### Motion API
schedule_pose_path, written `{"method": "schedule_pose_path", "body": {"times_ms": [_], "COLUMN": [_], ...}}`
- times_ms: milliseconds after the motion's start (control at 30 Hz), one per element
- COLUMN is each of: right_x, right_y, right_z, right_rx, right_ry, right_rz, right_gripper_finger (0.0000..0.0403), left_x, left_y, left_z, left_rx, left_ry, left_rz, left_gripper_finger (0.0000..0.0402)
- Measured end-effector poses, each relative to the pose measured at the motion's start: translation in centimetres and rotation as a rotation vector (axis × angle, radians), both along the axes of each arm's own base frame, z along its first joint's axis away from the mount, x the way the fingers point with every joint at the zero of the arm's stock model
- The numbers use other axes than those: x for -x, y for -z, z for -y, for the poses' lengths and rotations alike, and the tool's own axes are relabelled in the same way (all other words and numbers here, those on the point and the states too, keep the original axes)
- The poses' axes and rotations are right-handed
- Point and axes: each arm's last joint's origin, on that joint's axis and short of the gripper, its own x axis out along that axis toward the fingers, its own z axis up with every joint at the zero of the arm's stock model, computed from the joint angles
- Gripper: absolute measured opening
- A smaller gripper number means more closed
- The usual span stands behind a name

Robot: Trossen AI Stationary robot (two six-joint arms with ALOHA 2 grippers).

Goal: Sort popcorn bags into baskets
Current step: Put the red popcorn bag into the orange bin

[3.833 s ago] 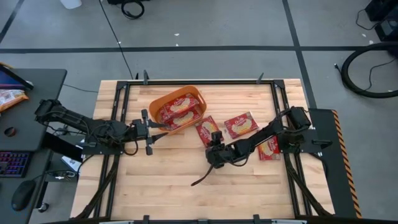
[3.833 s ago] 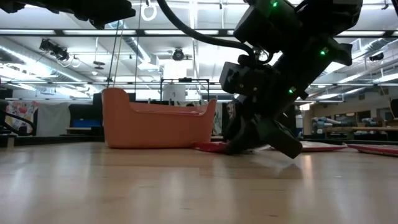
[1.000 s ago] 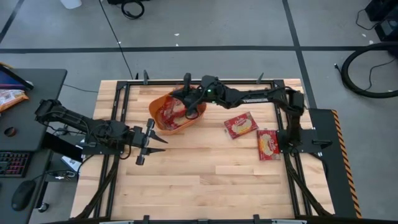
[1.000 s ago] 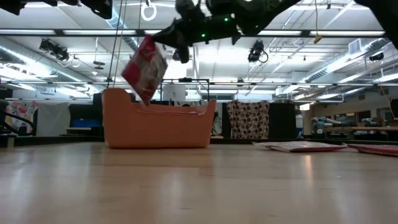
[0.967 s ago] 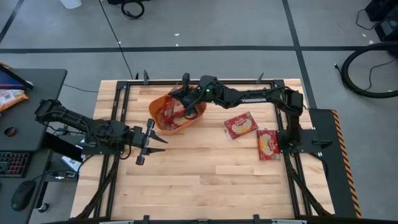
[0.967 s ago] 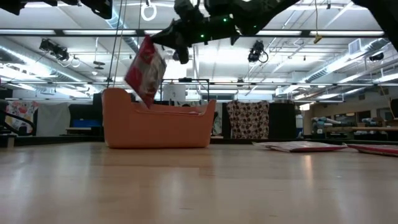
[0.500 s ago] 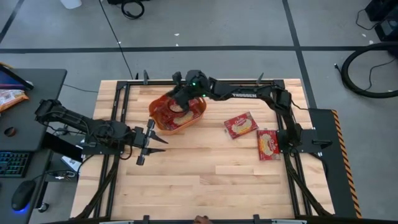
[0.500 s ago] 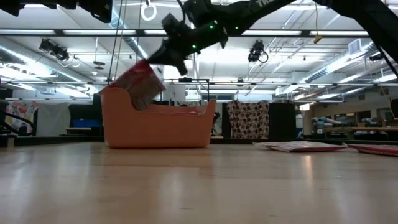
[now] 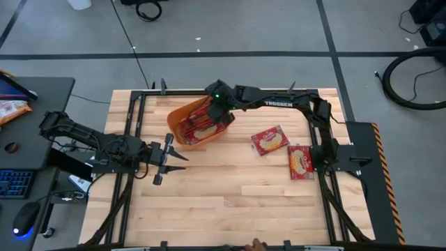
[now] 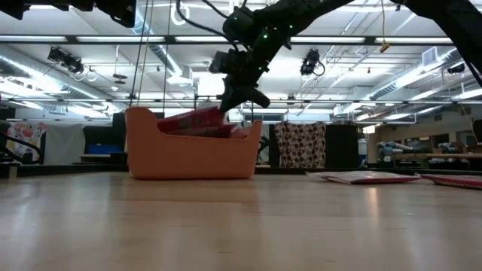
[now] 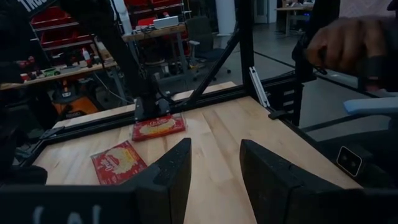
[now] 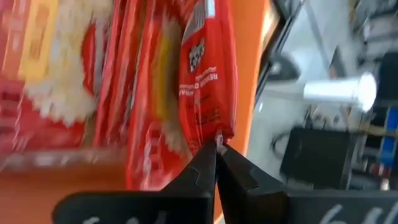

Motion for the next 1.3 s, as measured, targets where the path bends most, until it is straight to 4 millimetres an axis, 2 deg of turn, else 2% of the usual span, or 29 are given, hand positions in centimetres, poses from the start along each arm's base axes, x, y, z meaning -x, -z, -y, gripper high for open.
{"method": "schedule_pose_path", "body": {"times_ms": [133, 267, 433, 533, 667, 767, 867, 1067, 1300], "right_x": [0.6, 1.1, 1.3, 1.6, 2.2, 3.2, 4.6, 7.0, 10.1], "right_y": [0.4, 0.9, 0.8, -0.1, -1.5, -2.5, -2.6, -0.9, 4.0], "right_z": [0.1, -0.4, -2.2, -3.9, -6.1, -7.4, -8.2, -8.8, -10.4], "right_rx": [0.005, -0.013, 0.033, 0.102, 0.127, 0.067, -0.026, -0.257, -0.231], "right_ry": [0.100, 0.174, 0.313, 0.367, 0.416, 0.475, 0.561, 0.792, 0.917], "right_rz": [-0.067, -0.130, -0.157, -0.159, -0.127, -0.107, -0.147, -0.302, -0.492], "right_gripper_finger": [0.0032, 0.0070, 0.0125, 0.0145, 0.0155, 0.0154, 0.0154, 0.0154, 0.0154], "left_x": [0.0, 0.0, 0.0, 0.0, 0.0, 0.0, 0.0, 0.0, 0.0], "left_y": [0.0, 0.0, 0.0, 0.0, -0.2, -0.2, -0.2, -0.3, -0.5], "left_z": [0.0, 0.0, 0.0, 0.0, 0.0, 0.0, 0.0, 0.0, 0.0], "left_rx": [0.000, 0.000, -0.001, -0.024, -0.051, -0.054, -0.056, -0.106, -0.120], "left_ry": [0.000, 0.000, 0.000, 0.001, 0.003, 0.003, 0.003, 0.005, 0.005], "left_rz": [0.000, 0.001, 0.001, 0.010, 0.031, 0.031, 0.031, 0.053, 0.070], "left_gripper_finger": [0.0141, 0.0141, 0.0141, 0.0141, 0.0141, 0.0141, 0.0141, 0.0141, 0.0141]}}
